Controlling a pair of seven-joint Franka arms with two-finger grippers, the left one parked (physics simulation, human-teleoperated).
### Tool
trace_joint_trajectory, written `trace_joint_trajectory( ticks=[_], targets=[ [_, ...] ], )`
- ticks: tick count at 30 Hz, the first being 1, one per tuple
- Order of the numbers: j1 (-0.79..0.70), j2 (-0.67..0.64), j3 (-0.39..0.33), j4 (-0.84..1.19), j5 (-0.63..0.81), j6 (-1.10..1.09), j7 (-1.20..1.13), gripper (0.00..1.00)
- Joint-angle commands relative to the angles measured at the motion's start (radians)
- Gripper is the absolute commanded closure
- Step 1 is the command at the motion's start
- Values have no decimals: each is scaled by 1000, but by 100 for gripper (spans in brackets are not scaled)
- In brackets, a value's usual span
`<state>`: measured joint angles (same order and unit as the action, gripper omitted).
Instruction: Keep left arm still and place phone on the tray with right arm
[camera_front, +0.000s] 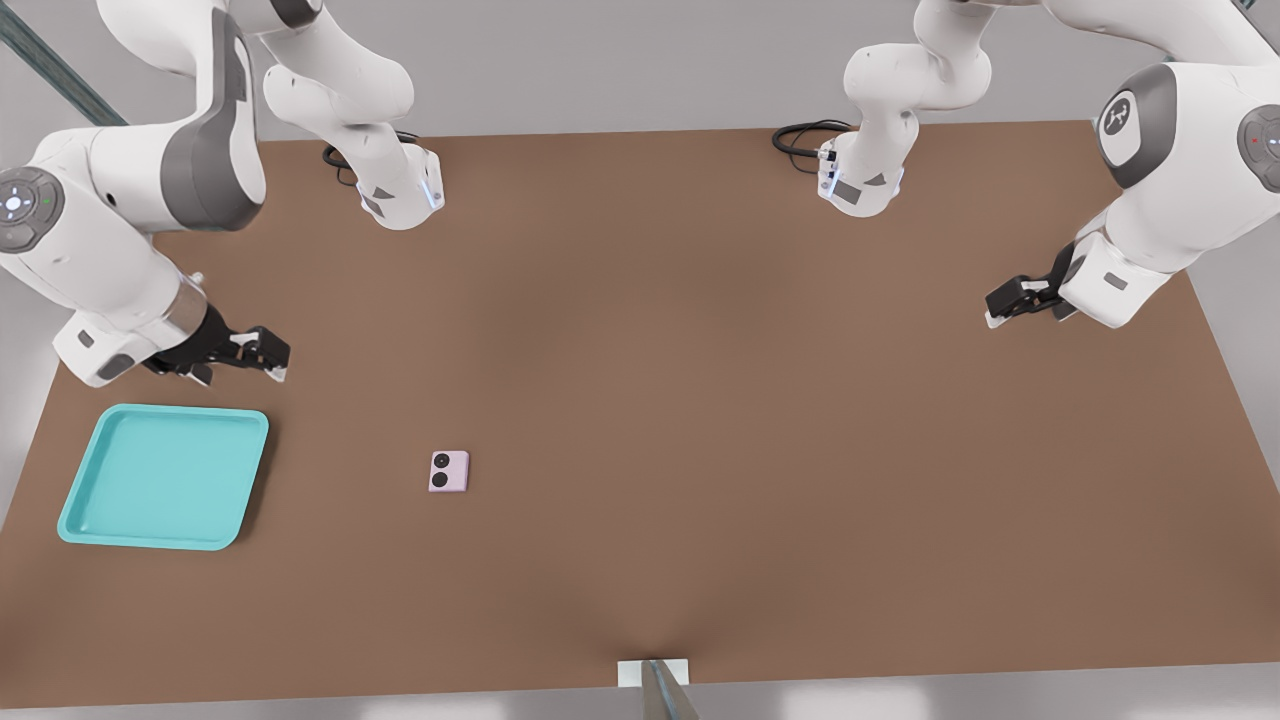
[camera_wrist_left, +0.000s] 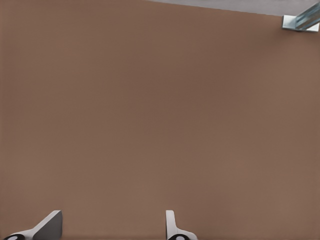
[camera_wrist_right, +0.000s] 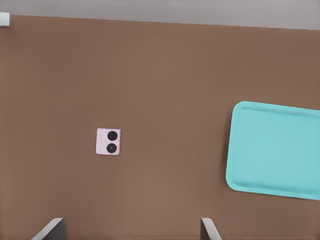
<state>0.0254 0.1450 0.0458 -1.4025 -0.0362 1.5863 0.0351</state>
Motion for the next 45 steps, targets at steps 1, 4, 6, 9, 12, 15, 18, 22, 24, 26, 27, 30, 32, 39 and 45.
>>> trace_joint_trajectory(
  ticks=[1, 4, 6, 9, 12, 15, 18, 22, 24, 26, 27, 30, 32, 39, 45],
  targets=[
    [2, -2, 0, 0, 1, -14, 9, 0],
    [2, 2, 12, 0, 2, -5, 9, 0],
    [4, 13, 37, -4, 2, -3, 61, 0],
    [106, 137, 45, 8, -4, 61, 170, 0],
    [197, 307, 0, 39, -27, 256, 241, 0],
    [203, 424, 0, 42, -25, 417, 301, 0],
    [217, 505, 2, 40, -21, 497, 368, 0],
    [212, 511, 0, -75, 32, 572, 382, 0],
    [183, 492, 3, -161, 35, 630, 381, 0],
    [183, 496, 5, -176, 39, 636, 384, 0],
    [183, 498, 3, -185, 73, 650, 382, 0],
    [183, 524, 3, -187, 81, 673, 396, 0],
    [183, 538, 3, -196, 81, 692, 396, 0],
    [182, 531, 3, -274, 76, 715, 293, 0],
    [180, 551, 3, -294, 78, 719, 281, 0]
  ],
)
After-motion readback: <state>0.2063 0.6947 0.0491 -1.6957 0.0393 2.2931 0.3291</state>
